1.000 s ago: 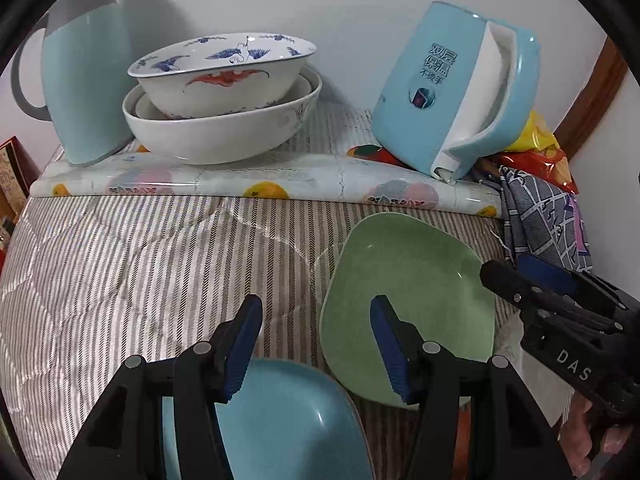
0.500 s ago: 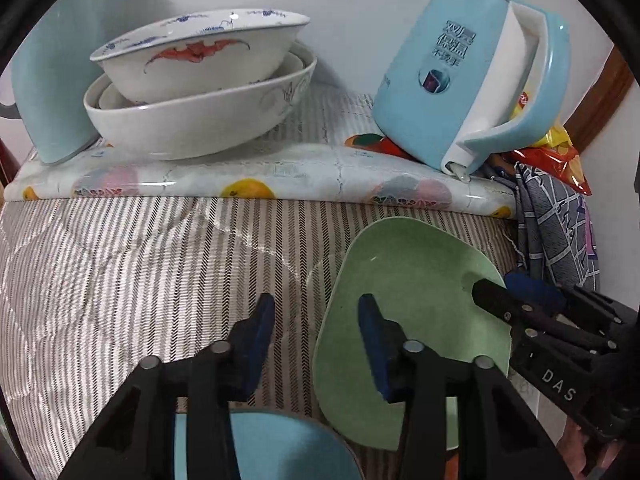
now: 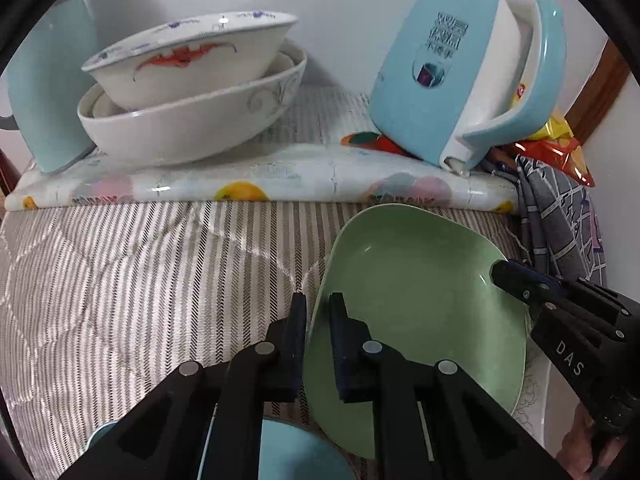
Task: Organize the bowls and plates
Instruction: 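Lift the green plate with the left gripper and lower it onto the light-blue plate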
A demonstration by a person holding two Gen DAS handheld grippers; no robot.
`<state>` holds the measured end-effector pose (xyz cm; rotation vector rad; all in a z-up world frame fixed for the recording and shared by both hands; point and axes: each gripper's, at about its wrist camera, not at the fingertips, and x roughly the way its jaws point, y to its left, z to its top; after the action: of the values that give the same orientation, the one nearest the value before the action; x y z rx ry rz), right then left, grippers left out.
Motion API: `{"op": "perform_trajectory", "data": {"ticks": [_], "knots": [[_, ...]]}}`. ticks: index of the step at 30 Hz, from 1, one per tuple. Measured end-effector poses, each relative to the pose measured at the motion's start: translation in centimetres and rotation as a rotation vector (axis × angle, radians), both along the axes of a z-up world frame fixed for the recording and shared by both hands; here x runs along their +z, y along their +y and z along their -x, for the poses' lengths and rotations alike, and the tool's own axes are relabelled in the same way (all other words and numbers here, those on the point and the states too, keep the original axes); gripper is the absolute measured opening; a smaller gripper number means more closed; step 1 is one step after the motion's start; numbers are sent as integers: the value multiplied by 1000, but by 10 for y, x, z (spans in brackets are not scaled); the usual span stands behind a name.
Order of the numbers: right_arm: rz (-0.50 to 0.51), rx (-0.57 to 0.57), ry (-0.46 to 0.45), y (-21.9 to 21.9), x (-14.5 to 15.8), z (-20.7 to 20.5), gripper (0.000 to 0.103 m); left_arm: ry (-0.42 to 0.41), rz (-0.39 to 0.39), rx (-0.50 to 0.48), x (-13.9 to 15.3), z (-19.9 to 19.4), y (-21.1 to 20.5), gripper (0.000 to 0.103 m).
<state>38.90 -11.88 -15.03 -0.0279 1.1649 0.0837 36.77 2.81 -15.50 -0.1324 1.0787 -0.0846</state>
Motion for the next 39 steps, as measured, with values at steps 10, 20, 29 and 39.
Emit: {"op": "perform_trajectory", "data": {"ticks": [10,20,29,39], "knots": [[-33,-1,-81,3,35,11,7,-62,-5,14,37,22,11,11],[-46,18,-137,20,69,39,7,-112,0,48,68,60,28,11],[-57,50,-164,42,92,77,7,-133,5,91,82,106,47,11],[-82,88,-162,68,96,120,7,-138,11,153,82,158,75,11]]}}
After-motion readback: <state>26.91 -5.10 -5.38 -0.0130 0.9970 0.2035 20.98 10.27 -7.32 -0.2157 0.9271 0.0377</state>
